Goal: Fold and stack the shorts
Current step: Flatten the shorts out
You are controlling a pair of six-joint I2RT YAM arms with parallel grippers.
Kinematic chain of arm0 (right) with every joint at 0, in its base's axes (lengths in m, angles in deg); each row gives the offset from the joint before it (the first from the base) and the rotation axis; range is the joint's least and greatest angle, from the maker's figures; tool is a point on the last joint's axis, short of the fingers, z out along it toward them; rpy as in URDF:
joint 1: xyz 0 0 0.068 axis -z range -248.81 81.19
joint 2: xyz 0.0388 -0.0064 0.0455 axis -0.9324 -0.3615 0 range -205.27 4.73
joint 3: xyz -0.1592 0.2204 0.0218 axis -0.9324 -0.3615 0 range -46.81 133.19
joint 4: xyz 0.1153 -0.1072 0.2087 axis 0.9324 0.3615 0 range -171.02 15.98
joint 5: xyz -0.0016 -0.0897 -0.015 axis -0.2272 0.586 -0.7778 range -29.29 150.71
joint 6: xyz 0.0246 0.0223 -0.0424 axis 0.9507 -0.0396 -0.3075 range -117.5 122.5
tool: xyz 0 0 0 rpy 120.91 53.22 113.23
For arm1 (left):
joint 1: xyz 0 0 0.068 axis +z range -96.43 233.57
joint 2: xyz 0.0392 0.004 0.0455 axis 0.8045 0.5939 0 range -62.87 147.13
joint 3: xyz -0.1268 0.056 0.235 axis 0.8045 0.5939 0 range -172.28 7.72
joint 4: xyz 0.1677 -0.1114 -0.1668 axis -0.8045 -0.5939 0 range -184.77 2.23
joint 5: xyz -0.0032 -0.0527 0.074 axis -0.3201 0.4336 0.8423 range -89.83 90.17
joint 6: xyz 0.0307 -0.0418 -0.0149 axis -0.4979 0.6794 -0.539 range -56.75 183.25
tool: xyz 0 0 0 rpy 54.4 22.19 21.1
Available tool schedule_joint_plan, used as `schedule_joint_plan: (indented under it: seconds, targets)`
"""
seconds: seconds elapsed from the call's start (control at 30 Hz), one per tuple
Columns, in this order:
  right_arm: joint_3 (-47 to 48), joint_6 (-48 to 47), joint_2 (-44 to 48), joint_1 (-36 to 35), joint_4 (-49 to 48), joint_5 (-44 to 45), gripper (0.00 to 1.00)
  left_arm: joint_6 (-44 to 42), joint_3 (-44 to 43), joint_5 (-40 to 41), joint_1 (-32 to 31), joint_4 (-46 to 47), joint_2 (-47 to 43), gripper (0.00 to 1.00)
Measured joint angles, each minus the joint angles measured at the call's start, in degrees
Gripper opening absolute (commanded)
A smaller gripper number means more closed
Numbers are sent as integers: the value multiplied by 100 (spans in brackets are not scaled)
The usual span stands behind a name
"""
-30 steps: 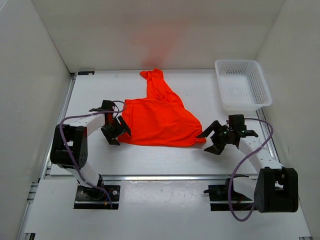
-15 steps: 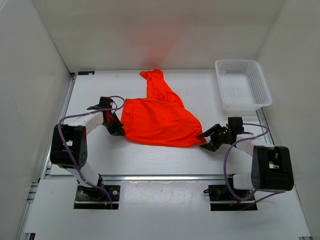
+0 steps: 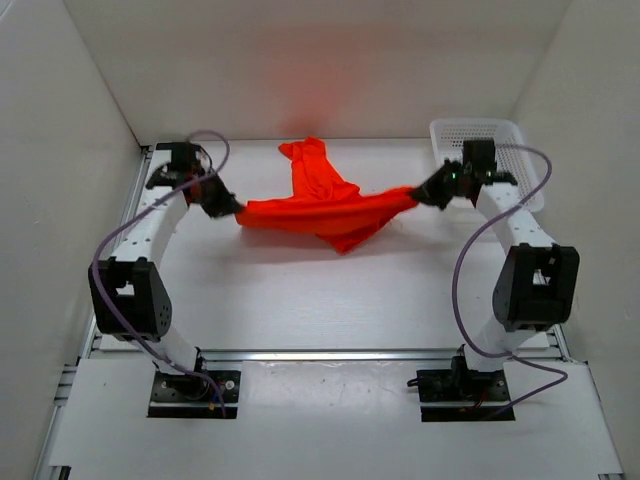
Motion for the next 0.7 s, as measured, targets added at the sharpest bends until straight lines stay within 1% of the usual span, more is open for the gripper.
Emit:
schedule_joint_plan:
  seconds: [0.07, 0.13, 0.17, 0.23, 0.3, 0.4, 0.5, 0.53, 0.57, 0.6, 0.63, 0.67, 0.7]
  targets:
    - [1615, -363, -435, -50, 345, 131, 1, -11, -1296, -72, 52, -107, 188, 10]
    - [2643, -719, -516, -157, 479, 271, 1, -17, -2413, -101, 116, -195, 232, 10]
    - [3034, -929, -444, -227, 573, 358, 1, -20, -2793, -107, 142, -201, 195, 10]
    - [3324, -1386, -87, -457, 667, 599, 1, -17, -3217, -98, 232, -157, -57, 10]
    - [3053, -1797, 466, -789, 719, 874, 1, -17, -3115, -46, 350, -219, -511, 10]
    - [1860, -2179, 1488, -1443, 813, 1392, 1, -63, -2256, 87, 481, -286, -1331, 10]
    - [144, -2186, 2323, -1952, 918, 1963, 12, -144, -782, 227, 503, -321, -2103, 10]
    - [-494, -2092, 2544, -2068, 916, 2159, 40, -160, -264, 251, 457, -310, -2245, 10]
    - [-1102, -1965, 2717, -2164, 979, 2341, 57, -170, 323, 271, 413, -229, -2376, 10]
    - [-1624, -1805, 2848, -2234, 1045, 2500, 67, -170, 826, 295, 372, -258, -2433, 10]
    - [-2177, -1652, 3005, -2295, 1110, 2656, 75, -170, 1445, 304, 313, -262, -2450, 21]
    - [-2649, -1497, 3161, -2328, 1257, 2769, 75, -175, 1976, 330, 282, -278, -2437, 30]
    - [-3025, -1325, 3324, -2337, 1421, 2872, 77, -151, 2424, 348, 267, -348, -2402, 43]
